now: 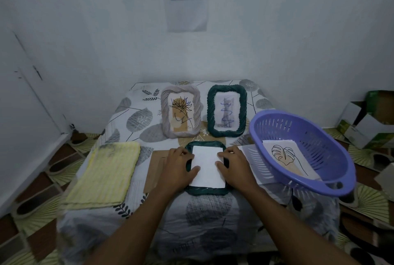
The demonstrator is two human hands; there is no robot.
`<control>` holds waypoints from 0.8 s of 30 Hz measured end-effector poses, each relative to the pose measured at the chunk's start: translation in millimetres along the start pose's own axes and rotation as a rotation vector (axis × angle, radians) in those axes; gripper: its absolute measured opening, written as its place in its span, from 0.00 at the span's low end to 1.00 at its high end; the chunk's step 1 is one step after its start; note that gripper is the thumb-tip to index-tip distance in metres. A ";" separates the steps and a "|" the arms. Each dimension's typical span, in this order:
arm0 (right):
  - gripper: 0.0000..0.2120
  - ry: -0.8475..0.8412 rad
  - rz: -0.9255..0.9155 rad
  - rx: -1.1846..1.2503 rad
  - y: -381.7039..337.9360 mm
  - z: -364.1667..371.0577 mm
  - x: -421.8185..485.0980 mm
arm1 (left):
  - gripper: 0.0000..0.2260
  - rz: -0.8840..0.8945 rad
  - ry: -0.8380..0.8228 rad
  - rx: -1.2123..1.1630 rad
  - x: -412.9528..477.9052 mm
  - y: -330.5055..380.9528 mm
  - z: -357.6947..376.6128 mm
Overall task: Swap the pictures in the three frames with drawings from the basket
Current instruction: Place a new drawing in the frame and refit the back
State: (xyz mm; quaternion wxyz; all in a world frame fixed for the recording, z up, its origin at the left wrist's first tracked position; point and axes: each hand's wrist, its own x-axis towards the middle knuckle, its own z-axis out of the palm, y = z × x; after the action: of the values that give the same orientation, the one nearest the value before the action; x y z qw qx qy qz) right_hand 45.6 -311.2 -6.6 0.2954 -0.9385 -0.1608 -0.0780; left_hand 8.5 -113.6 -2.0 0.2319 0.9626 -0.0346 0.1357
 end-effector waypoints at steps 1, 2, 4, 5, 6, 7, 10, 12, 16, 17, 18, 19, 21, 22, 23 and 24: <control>0.19 0.001 -0.004 0.005 0.7 -0.6 0.3 | 0.20 0.007 0.003 -0.007 -0.2 -0.3 -0.7; 0.19 0.011 -0.011 0.016 1.1 -0.8 0.2 | 0.20 0.012 0.008 -0.015 -0.7 -1.0 -0.8; 0.18 0.045 -0.013 0.055 2.0 -0.6 -0.9 | 0.20 0.017 0.021 -0.044 -2.6 -2.0 -0.8; 0.18 0.060 -0.008 0.075 2.5 -0.5 -1.7 | 0.19 0.015 0.028 -0.063 -4.0 -2.3 -1.0; 0.17 0.069 -0.005 0.088 3.3 -0.5 -2.4 | 0.19 0.012 0.037 -0.083 -5.4 -2.4 -1.5; 0.17 0.070 -0.007 0.095 4.1 -0.4 -3.0 | 0.19 0.010 0.047 -0.099 -6.7 -2.1 -2.1; 0.16 0.056 -0.025 0.082 6.2 0.3 -3.4 | 0.20 0.012 0.060 -0.125 -8.8 -1.5 -2.9; 0.16 0.057 -0.020 0.074 6.4 1.0 -3.0 | 0.21 0.016 0.058 -0.113 -8.7 -0.8 -3.0; 0.17 0.057 -0.025 0.067 6.6 3.4 -2.4 | 0.21 0.003 0.064 -0.104 -8.3 -0.5 -2.3; 0.17 0.057 -0.025 0.066 6.4 3.5 -2.5 | 0.21 0.000 0.065 -0.103 -8.4 -0.4 -2.0; 0.18 0.055 -0.024 0.065 6.4 3.5 -2.5 | 0.21 -0.002 0.065 -0.100 -8.3 -0.9 -1.7; 0.18 0.054 -0.025 0.062 6.4 3.7 -2.6 | 0.21 -0.002 0.064 -0.097 -8.2 -1.1 -1.2; 0.18 0.051 -0.024 0.055 6.6 4.2 -2.6 | 0.21 -0.002 0.060 -0.091 -7.8 -1.5 -0.4; 0.18 0.050 -0.025 0.053 6.6 4.4 -2.7 | 0.21 -0.001 0.058 -0.087 -7.5 -1.6 -0.2; 0.19 0.050 -0.026 0.052 6.6 4.8 -2.7 | 0.21 0.000 0.057 -0.084 -7.3 -1.6 0.0; 0.19 0.050 -0.026 0.051 6.5 5.1 -2.7 | 0.21 -0.002 0.056 -0.085 -7.3 -1.6 -0.1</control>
State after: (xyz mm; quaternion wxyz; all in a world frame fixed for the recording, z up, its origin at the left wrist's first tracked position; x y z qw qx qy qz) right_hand 45.7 -313.9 -14.9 0.3221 -0.9262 -0.1675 -0.1014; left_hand 1.6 -112.2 -4.7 0.2735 0.9478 -0.0329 0.1607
